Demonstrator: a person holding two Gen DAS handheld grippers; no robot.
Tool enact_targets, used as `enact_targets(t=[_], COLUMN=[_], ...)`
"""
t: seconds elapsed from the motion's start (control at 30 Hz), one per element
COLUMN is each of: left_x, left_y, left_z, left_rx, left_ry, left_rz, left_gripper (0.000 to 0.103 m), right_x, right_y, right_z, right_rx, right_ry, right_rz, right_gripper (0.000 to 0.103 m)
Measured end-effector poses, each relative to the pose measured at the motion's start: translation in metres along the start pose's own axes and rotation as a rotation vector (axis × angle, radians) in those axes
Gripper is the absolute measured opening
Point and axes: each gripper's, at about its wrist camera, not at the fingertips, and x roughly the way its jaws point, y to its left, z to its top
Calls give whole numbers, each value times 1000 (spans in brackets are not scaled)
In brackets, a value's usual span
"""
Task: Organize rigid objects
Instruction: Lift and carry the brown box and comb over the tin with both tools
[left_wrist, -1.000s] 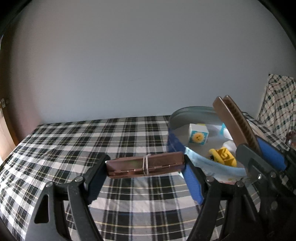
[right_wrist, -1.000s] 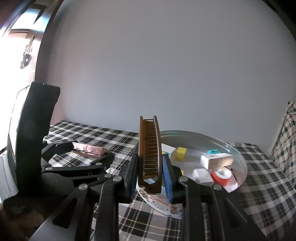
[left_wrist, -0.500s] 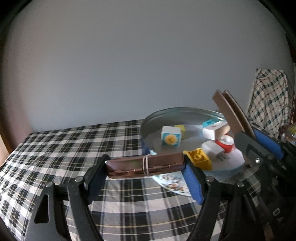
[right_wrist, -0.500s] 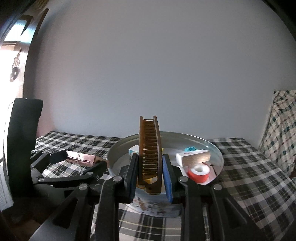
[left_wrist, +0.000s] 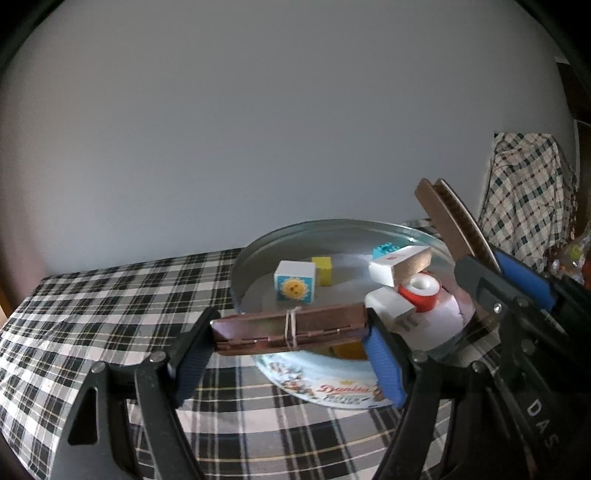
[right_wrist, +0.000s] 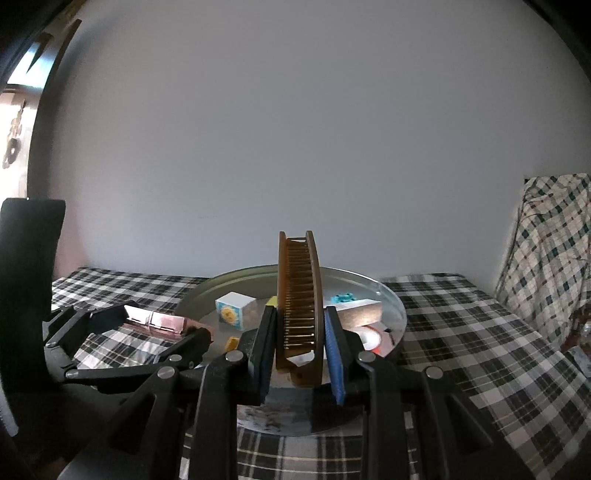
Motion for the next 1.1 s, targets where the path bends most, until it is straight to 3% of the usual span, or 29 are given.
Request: enact_targets(t=[0.27,0.8,1.1], left_x=[11,22,50], left_y=[-23,-46,-22], left_z=[6,35,76], left_rx=[6,13,-64], left_ry=[7,-25,35], left_rz=[-36,-95,-113], left_gripper=[77,77,77], right_x=[3,5,32], right_y=[-20,-49,-62], right_z=[-1,20,57], right_rx=[19,59,64], right_ry=[-3,-4,-2], right_rz=[-55,-82,-100], right_gripper=[27,27,27])
